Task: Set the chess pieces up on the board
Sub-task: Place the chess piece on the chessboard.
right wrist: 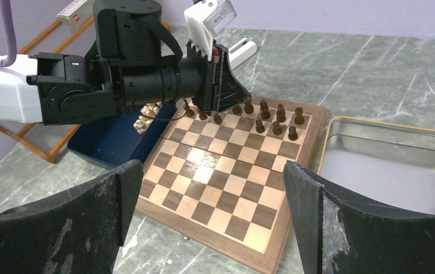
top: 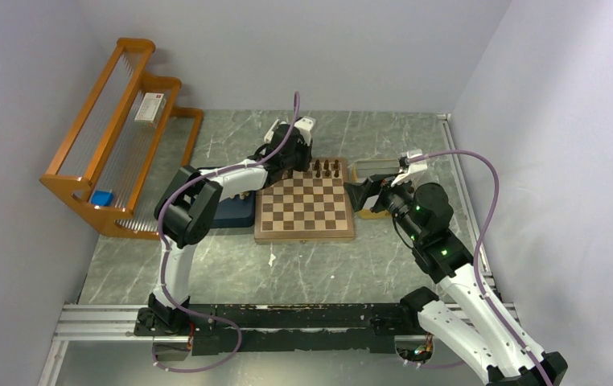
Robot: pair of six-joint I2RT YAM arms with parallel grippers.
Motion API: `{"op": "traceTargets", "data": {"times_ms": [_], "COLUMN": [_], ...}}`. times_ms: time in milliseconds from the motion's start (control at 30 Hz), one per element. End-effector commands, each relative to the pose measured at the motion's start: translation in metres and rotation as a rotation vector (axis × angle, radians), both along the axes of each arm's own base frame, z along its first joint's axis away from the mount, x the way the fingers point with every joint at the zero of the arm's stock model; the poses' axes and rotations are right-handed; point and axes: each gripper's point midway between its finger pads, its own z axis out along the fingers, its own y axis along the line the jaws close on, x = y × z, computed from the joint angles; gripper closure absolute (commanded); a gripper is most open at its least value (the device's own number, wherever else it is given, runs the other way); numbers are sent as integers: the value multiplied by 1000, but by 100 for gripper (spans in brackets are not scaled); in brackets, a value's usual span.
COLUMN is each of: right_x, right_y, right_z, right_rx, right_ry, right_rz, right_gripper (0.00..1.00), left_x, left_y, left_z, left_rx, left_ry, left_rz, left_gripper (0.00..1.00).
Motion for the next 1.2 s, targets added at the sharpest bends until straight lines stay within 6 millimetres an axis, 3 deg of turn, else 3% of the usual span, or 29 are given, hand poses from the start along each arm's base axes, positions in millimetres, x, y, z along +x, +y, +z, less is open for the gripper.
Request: {"op": "traceTargets", "data": {"times_ms": [0, 433, 1167], "right_x": [1, 1, 0], "right_y": [-2, -4, -4], "right_z": [1, 1, -3], "right_rx": [-9, -15, -14], "right_ry": [-21, -25, -18], "right_rz": [-13, -18, -18], "right_gripper": [2, 2, 1], "left_x": [5, 5, 4], "left_y": [-6, -5, -3], "left_z": [-2, -9, -3], "left_rx": [-3, 0, 10], "left_ry": [-39, -29, -34], "left_rz": [-8, -6, -3], "left_gripper": [85, 83, 64]}}
